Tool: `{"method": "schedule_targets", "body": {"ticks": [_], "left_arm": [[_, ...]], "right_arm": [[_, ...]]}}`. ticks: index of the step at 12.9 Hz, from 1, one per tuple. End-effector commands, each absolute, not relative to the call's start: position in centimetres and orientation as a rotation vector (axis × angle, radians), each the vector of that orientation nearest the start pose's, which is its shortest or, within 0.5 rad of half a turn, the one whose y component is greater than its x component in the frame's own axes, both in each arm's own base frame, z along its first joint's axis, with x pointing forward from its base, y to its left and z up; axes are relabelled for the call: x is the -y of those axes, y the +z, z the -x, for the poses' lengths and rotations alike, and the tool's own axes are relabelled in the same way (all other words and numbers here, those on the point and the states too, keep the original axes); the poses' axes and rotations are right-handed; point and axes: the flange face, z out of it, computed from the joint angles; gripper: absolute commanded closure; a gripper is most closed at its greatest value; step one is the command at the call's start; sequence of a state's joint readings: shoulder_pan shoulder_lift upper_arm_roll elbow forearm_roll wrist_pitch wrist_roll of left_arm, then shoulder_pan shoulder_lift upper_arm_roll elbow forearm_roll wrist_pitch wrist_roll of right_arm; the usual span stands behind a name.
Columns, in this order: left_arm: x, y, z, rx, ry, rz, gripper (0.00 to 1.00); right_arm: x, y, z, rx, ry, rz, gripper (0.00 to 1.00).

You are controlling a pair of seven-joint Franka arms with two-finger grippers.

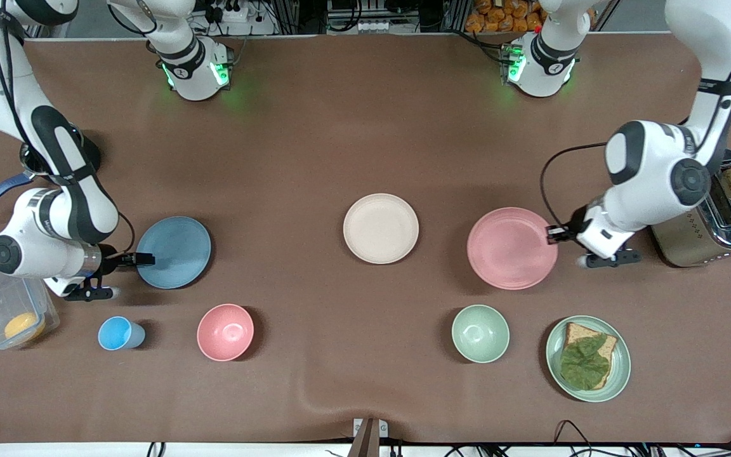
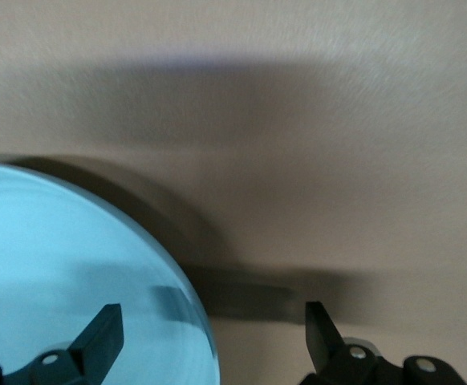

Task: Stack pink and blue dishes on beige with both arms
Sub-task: 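Carry the pink plate onto the beige plate with the left gripper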

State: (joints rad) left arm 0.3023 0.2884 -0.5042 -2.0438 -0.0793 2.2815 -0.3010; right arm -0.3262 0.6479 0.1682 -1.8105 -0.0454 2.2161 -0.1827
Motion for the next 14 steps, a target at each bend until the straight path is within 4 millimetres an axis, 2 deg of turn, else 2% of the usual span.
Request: {"method": "schedule_targets", "body": {"ticks": [1, 2, 3, 5, 8, 10, 14], "left_arm": [[20.5, 31.9, -56.4, 0.383, 0.190, 3.324, 1.00], [23.6, 31.9, -55.7, 0.427, 0.201, 3.319, 1.00], [26.5, 31.4, -55.0, 0.454, 0.225, 3.316, 1.00], [31.6, 29.9, -53.0, 0.489, 0.242, 3.313, 1.00], [35.8, 26.1, -50.5, 0.492, 0.243, 3.274, 1.00], [36.4, 24.7, -50.2, 0.485, 0.199, 3.238, 1.00], [38.3, 23.1, -49.5, 0.472, 0.195, 3.276, 1.00]], "right_arm": [[10.2, 17.6, -60.1, 0.050, 0.296, 3.045, 0.27], [9.8, 17.4, -59.6, 0.059, 0.267, 3.053, 0.67], [9.7, 16.9, -59.2, 0.060, 0.246, 3.055, 0.97], [9.7, 16.9, -59.2, 0.090, 0.233, 3.072, 1.00], [9.7, 17.5, -59.3, 0.101, 0.228, 3.080, 1.00], [9.6, 20.1, -59.6, 0.112, 0.182, 3.098, 1.00], [9.1, 23.9, -59.1, 0.144, 0.134, 3.118, 1.00]]}}
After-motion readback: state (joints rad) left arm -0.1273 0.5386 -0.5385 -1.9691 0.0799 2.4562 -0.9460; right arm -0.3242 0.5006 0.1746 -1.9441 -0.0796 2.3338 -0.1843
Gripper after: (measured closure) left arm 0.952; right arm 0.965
